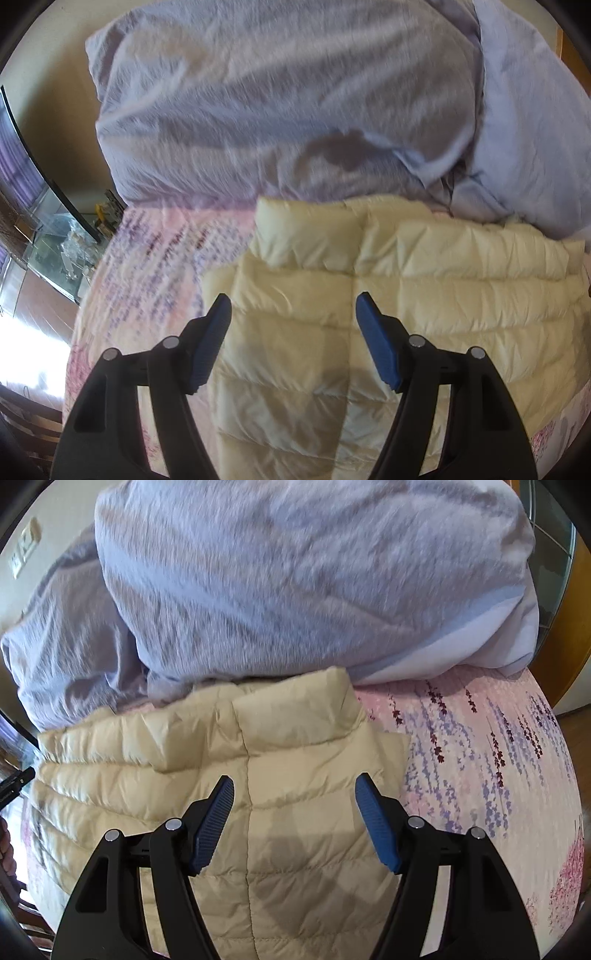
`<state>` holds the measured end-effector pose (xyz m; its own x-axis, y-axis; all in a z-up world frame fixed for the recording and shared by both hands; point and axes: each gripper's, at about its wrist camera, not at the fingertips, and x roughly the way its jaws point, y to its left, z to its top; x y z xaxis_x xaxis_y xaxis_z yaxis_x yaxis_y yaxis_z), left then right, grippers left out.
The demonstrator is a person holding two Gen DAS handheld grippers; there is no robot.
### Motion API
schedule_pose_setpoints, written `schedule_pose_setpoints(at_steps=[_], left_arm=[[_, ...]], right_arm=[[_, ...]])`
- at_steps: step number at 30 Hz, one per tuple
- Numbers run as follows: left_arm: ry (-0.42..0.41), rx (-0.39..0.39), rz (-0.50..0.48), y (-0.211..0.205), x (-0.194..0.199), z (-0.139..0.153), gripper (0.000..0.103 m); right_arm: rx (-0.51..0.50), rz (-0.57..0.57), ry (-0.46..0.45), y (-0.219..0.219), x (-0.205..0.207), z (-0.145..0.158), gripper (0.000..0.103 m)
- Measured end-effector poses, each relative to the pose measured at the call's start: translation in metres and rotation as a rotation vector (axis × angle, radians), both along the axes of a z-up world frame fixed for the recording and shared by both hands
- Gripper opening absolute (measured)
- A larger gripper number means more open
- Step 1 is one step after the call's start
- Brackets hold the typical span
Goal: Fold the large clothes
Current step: 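Release the folded hem and press the fold flat with both grippers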
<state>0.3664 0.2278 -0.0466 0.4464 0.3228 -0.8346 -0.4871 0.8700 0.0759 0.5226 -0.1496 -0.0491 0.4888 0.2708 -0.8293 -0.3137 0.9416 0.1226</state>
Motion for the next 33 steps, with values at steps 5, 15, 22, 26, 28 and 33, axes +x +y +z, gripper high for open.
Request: schedule_pose_setpoints(at_steps=[5, 15, 22, 26, 28, 33], left_arm=[[0.013, 0.006, 0.017, -0.008, -0.004, -0.023, 0.07], [0.006, 0.115, 0.058, -0.013, 0.004, -0.058, 0.079], [0.001, 0.143, 0.075, -0.008, 0.021, -0.067, 0.08], [0.0, 0.149, 0.08, -0.003, 0.032, -0.07, 0.081], [0.0, 0.15, 0.085, -0.001, 0.036, -0.072, 0.084], [-0.006, 0.14, 0.104, 0.005, 0.039, -0.08, 0.09]], right_arm=[[-0.078, -0.006, -0.029, 0.008, -0.008, -0.019, 0.07], [-0.184, -0.036, -0.123, 0.026, -0.008, -0.048, 0.071], [-0.186, -0.067, -0.142, 0.034, 0.007, -0.057, 0.075], [-0.186, -0.079, -0.147, 0.038, 0.015, -0.062, 0.078], [-0.187, -0.084, -0.152, 0.04, 0.017, -0.064, 0.08], [-0.164, -0.094, -0.176, 0.039, 0.018, -0.073, 0.084]])
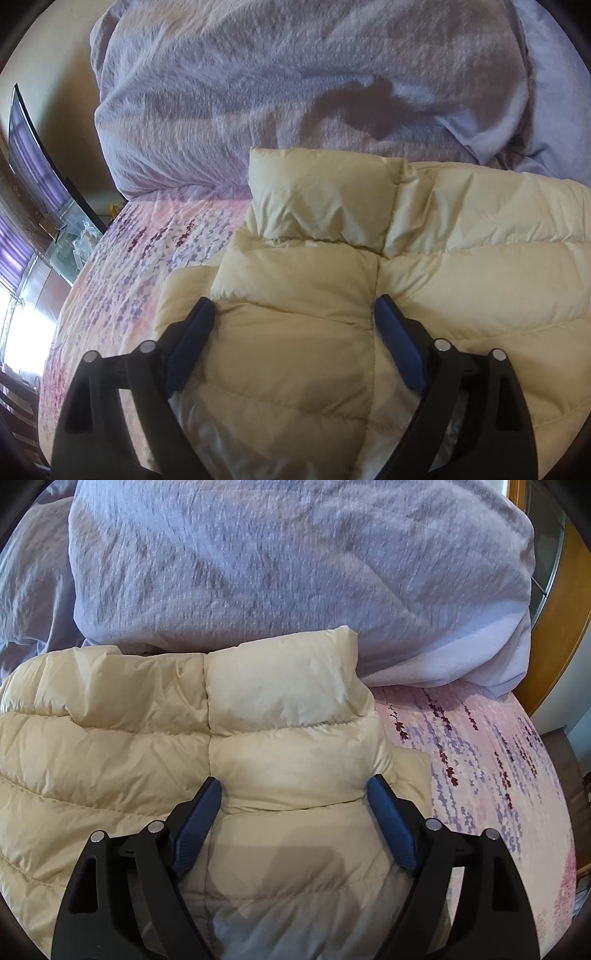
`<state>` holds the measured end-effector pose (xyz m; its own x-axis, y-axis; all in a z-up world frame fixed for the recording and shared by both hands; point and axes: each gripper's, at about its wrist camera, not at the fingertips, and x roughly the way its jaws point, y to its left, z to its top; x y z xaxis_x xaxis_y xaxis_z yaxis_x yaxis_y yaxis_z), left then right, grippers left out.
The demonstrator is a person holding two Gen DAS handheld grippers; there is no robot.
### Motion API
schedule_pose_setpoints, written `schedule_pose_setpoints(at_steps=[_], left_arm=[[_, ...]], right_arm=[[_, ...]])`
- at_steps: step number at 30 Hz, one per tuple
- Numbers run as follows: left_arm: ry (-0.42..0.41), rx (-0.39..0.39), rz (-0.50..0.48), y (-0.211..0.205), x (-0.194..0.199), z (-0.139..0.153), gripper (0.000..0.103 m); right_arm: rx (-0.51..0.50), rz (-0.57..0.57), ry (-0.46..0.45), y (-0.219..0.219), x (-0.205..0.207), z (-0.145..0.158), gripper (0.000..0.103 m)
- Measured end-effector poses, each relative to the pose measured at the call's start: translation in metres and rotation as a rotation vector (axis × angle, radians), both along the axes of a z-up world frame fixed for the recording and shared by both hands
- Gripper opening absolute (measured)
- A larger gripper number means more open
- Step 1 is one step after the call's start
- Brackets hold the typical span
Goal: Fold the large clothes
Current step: 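Release the folded hem and press the fold flat with both grippers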
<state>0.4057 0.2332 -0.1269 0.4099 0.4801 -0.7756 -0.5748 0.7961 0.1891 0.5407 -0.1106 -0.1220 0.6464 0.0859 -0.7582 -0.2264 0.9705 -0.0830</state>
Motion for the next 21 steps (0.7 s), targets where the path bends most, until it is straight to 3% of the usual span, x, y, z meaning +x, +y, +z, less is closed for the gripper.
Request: schedule_pose_setpoints(at_steps=[12, 17, 21], left_arm=[[0.014, -0.05, 0.041, 0.01, -0.002, -0.006, 0.099], [0.044, -0.08, 0.026, 0.007, -0.015, 0.006, 0.099], [0.042, -0.073, -0.006, 0.003, -0.033, 0.025, 0.098]], right_arm=[[0.035, -0.006, 0.011, -0.008, 0.008, -0.009, 0.091], [0.058, -0.01, 0.082, -0.02, 0.019, -0.007, 0.091], [0.072, -0.024, 0.168, -0.038, 0.019, 0.011, 0.091]])
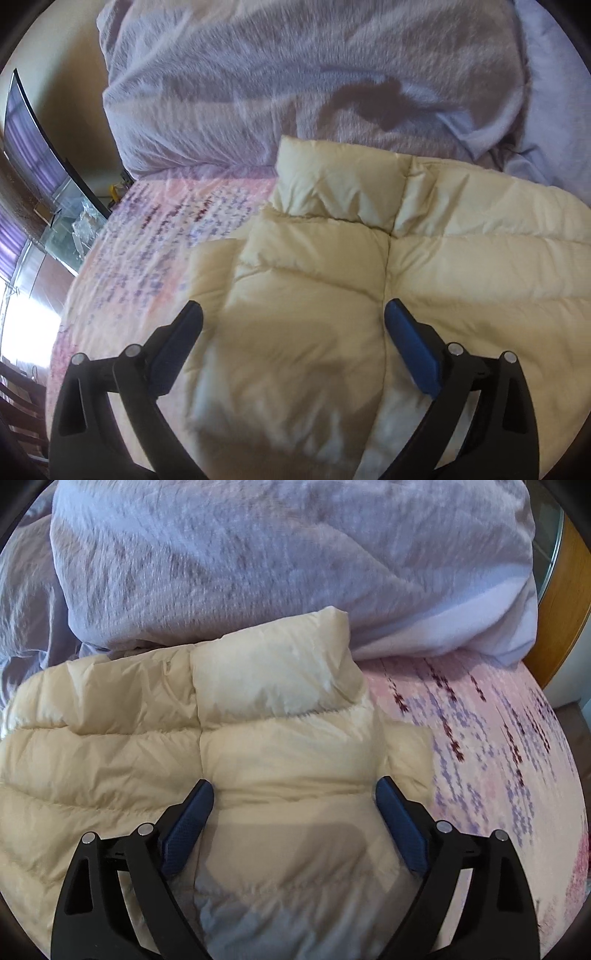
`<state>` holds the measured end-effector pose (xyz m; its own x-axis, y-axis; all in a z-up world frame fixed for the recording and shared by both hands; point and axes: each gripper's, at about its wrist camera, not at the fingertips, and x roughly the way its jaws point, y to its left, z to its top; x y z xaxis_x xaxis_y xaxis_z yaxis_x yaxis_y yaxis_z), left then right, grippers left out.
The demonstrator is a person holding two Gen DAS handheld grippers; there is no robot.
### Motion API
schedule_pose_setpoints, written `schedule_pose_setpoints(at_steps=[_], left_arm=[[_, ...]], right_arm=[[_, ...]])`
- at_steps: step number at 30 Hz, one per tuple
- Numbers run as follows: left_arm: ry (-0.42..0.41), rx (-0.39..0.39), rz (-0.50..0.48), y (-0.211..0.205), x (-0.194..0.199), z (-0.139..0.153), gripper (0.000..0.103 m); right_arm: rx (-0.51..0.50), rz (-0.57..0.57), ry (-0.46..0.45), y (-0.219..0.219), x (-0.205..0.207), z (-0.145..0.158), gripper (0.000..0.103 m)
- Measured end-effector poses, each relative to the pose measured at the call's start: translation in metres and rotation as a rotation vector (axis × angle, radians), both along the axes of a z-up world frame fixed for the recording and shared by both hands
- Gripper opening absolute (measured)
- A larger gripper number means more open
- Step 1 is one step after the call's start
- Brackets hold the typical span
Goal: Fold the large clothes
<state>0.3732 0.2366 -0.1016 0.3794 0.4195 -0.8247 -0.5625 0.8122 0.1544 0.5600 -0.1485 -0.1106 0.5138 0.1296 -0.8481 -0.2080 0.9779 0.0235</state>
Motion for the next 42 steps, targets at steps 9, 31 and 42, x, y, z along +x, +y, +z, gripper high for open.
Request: schedule_pose_setpoints(at_steps=[9, 31, 42], left_arm=[[-0.023, -0.109, -0.011, 0.018, -0.051, 0.021, 0.098], [-0.02, -0.383, -0.036, 0.005, -0.079, -0.018, 0.059], [-0.085, -0.365, -0.05, -0.002, -0.085, 0.01, 0.013]], right_arm=[[0.138, -0.147, 0.171, -0.078, -0.013, 0.008, 0.094], [0.4, -0.101, 0.354, -0.086, -0.058, -0.035, 0.057], [0.405, -0.083, 0.308, -0.073, -0.075, -0.008, 0.026]])
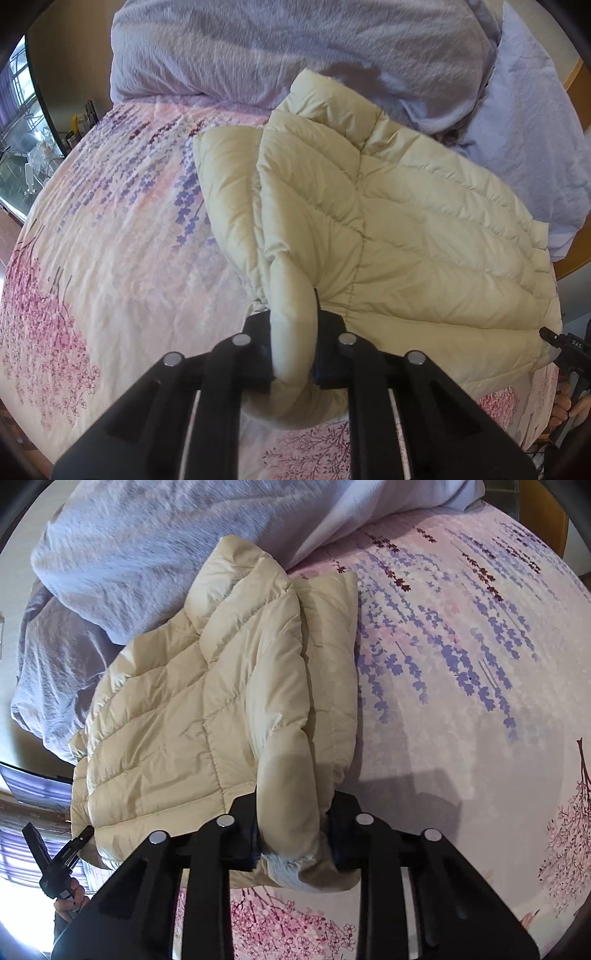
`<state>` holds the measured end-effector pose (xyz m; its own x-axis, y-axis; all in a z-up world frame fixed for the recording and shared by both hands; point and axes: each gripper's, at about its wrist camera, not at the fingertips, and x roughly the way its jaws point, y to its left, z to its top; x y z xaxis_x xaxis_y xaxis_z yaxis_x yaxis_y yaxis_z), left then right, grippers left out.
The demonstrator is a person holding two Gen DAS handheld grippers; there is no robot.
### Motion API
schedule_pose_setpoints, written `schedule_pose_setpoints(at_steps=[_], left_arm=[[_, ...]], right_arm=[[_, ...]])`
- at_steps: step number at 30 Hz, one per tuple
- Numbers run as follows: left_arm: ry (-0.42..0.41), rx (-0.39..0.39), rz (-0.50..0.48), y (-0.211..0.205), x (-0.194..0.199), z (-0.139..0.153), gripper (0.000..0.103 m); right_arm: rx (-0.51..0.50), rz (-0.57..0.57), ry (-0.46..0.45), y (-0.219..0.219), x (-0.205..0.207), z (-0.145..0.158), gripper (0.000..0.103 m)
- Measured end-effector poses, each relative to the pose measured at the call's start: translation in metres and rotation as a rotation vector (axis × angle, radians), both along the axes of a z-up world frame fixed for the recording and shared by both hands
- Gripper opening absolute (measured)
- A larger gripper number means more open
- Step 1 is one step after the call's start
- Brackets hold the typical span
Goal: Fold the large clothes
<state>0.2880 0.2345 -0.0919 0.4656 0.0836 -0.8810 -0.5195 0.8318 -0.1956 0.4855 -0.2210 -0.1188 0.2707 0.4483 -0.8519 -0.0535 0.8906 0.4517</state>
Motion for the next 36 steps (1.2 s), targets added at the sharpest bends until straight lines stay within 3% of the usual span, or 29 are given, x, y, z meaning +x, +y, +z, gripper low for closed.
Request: schedule_pose_setpoints(at_steps=[7, 15, 22, 24, 26, 30, 34, 36], left_arm=[[-0.034, -0.026, 0.008, 0.009, -0.035, 0.013, 0.013], [-0.015, -0.069, 0.048, 0.022, -0.099, 0.008, 0.013], [0.008, -0.068, 0.047, 0.021, -0.128, 0.003, 0.015], [0.018, -0.069, 0.059, 0.022, -0.128, 0.001, 0.019], [0.029, -0.069, 0.075, 0.024, -0.127, -0.002, 0.027], [0.04, -0.079, 0.1, 0.028, -0.124, -0.004, 0.038], [0.045, -0.083, 0.121, 0.034, -0.121, -0.003, 0.072], [0.03, -0.11, 0.129, 0.037, -0.12, -0.001, 0.079]], right_arm=[[0.015, 0.059, -0.006, 0.002, -0.032, 0.011, 0.024], [0.035, 0.137, 0.033, 0.006, -0.087, 0.004, 0.024], [0.005, 0.163, 0.041, 0.007, -0.113, 0.002, 0.025], [-0.074, 0.127, 0.027, 0.005, -0.111, 0.009, 0.036], [-0.161, 0.077, -0.008, 0.004, -0.107, 0.019, 0.065], [-0.29, 0.006, -0.131, 0.011, -0.104, 0.045, 0.069], [-0.309, 0.064, -0.206, 0.043, -0.107, 0.057, 0.073], [-0.309, 0.106, -0.234, 0.059, -0.112, 0.058, 0.075]])
